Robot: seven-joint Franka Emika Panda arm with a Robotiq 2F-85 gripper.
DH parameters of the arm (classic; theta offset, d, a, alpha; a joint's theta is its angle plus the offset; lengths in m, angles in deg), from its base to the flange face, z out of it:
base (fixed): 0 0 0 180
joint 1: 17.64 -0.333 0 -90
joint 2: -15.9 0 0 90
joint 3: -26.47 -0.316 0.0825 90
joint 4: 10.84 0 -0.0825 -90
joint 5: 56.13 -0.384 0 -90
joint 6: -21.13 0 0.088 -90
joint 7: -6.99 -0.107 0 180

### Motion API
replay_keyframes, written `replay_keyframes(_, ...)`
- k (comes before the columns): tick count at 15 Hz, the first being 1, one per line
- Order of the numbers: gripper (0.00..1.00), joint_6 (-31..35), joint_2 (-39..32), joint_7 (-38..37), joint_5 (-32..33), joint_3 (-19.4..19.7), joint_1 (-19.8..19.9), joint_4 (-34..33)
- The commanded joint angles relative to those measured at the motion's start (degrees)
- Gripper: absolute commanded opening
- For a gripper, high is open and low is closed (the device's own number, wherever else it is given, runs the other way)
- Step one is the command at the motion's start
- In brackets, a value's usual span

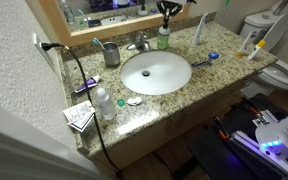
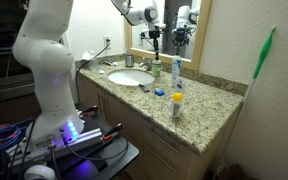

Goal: Move the pump bottle forward and then push down on its pump

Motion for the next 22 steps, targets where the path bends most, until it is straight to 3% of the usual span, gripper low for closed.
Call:
replay_keyframes(1,0.36,-0.52,2.96,0.24,1.45,0.23,0.01,5.49)
replay_keyframes(2,0.42,-0.30,3.63,0.29,1.45,0.19,0.15,6.00)
replay_keyframes(4,0.44,0.10,4.43,0.38,1.23,0.13,0.51,7.55)
replay_keyframes(5,0.62,0.38,4.56,0.22,1.14,0.16,0.59,8.01)
replay_keyframes(10,0.96,2.77,6.92,-0.83,1.32,0.47,0.85,10.43)
replay_keyframes(14,1.00,8.78,9.72,-0.77,1.09,0.39,1.12,13.20)
replay_keyframes(15,1.00,5.39,6.64,-0.18,0.79,0.13,1.06,9.05)
replay_keyframes(22,1.00,7.09,8.21,-0.21,0.81,0.03,1.17,10.83)
